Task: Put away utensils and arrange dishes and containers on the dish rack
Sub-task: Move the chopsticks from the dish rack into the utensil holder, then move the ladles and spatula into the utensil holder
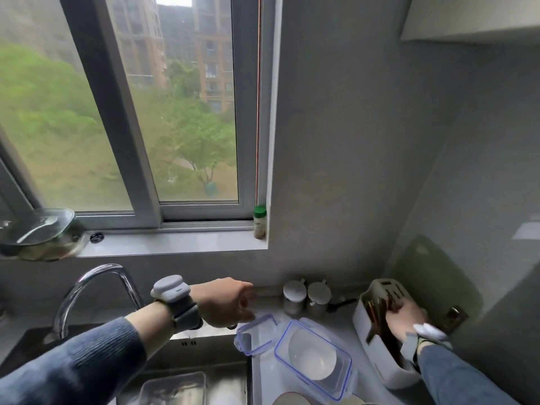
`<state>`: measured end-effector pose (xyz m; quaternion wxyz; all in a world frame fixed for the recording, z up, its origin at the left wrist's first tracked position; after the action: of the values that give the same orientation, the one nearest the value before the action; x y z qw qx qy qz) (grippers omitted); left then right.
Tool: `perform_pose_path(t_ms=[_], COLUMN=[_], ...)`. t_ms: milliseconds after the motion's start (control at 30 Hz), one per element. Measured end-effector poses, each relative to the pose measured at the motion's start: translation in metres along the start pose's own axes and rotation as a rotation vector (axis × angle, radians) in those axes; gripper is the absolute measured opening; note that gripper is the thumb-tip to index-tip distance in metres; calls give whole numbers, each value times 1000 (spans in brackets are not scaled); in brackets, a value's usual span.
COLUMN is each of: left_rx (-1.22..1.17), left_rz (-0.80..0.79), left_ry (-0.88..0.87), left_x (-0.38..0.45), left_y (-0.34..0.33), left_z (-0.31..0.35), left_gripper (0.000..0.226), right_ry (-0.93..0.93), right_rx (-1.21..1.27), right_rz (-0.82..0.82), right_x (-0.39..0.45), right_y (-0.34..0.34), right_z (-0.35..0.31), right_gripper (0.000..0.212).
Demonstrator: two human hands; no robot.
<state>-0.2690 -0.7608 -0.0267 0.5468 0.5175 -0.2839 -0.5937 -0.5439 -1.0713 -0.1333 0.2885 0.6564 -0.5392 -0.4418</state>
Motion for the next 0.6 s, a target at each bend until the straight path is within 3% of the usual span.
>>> perform_pose_path(t_ms=[267, 600], left_rx=[54, -54], left_rz=[94, 226], left_ry=[74, 237], left_x=[-23, -88], left_y=[13, 28], left_z=[-27, -89], left_gripper=[34, 44], right_ry=[203, 677], right_rx=[75, -68], right_rz=[49, -221], right_x=[-44, -163], right_y=[12, -48], right_z=[-61, -209], right_gripper=[15, 24])
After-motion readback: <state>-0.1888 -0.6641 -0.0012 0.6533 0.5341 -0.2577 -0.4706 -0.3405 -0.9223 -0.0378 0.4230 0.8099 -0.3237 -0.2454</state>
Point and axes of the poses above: each hand's wrist, its own x-axis towards the middle knuckle, its own y-axis out of the back of the hand, z = x × y, the point moved 4 cm from there along x, towards the middle knuckle, and after that the axes turned 11 degrees about -y, right-handed, at the moved point
